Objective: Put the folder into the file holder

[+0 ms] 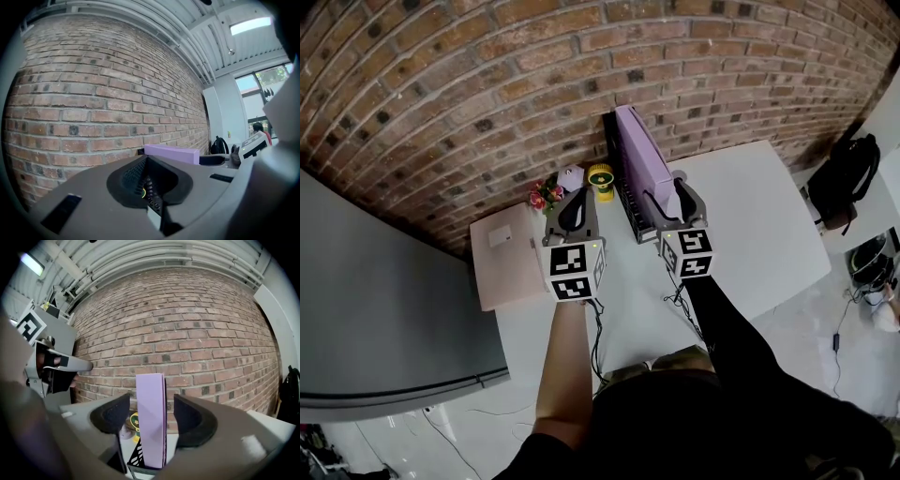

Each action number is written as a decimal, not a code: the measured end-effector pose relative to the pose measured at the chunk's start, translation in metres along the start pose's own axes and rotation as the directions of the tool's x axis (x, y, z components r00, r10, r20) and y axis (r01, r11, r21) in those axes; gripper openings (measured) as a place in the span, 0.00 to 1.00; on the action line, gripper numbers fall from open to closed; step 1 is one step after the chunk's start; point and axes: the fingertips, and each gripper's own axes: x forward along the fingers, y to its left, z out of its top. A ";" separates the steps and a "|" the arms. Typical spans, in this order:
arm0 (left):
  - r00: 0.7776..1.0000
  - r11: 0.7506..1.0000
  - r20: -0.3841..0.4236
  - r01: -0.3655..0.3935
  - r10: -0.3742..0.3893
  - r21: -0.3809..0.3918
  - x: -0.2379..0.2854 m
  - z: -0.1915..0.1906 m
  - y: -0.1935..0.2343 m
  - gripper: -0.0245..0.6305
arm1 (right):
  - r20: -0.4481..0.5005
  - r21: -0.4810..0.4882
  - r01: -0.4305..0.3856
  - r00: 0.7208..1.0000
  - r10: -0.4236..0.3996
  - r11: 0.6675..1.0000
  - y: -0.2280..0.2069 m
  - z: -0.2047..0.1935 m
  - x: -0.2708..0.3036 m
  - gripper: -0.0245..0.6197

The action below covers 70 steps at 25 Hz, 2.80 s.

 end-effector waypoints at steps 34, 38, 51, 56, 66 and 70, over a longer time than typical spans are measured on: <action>0.984 0.980 0.052 -0.177 0.173 0.092 -0.097 0.052 -0.161 0.05 | 0.085 -0.174 -0.252 0.959 0.270 0.952 -0.069 0.090 -0.187 0.48; 0.979 0.976 0.051 -0.199 0.196 0.084 -0.112 0.050 -0.165 0.05 | 0.081 -0.225 -0.261 0.955 0.285 0.939 -0.065 0.091 -0.198 0.48; 0.973 0.966 0.076 -0.228 0.220 0.123 -0.142 0.056 -0.166 0.05 | 0.088 -0.239 -0.299 0.941 0.327 0.924 -0.050 0.090 -0.206 0.48; 0.977 0.971 0.079 -0.204 0.196 0.120 -0.137 0.053 -0.176 0.05 | 0.090 -0.249 -0.301 0.939 0.332 0.921 -0.051 0.093 -0.205 0.48; 0.976 0.975 0.081 -0.208 0.202 0.081 -0.134 0.047 -0.176 0.05 | 0.076 -0.233 -0.305 0.941 0.330 0.924 -0.052 0.088 -0.207 0.48; 0.974 0.974 0.087 -0.216 0.210 0.074 -0.133 0.047 -0.176 0.05 | 0.071 -0.218 -0.301 0.944 0.322 0.928 -0.055 0.086 -0.206 0.48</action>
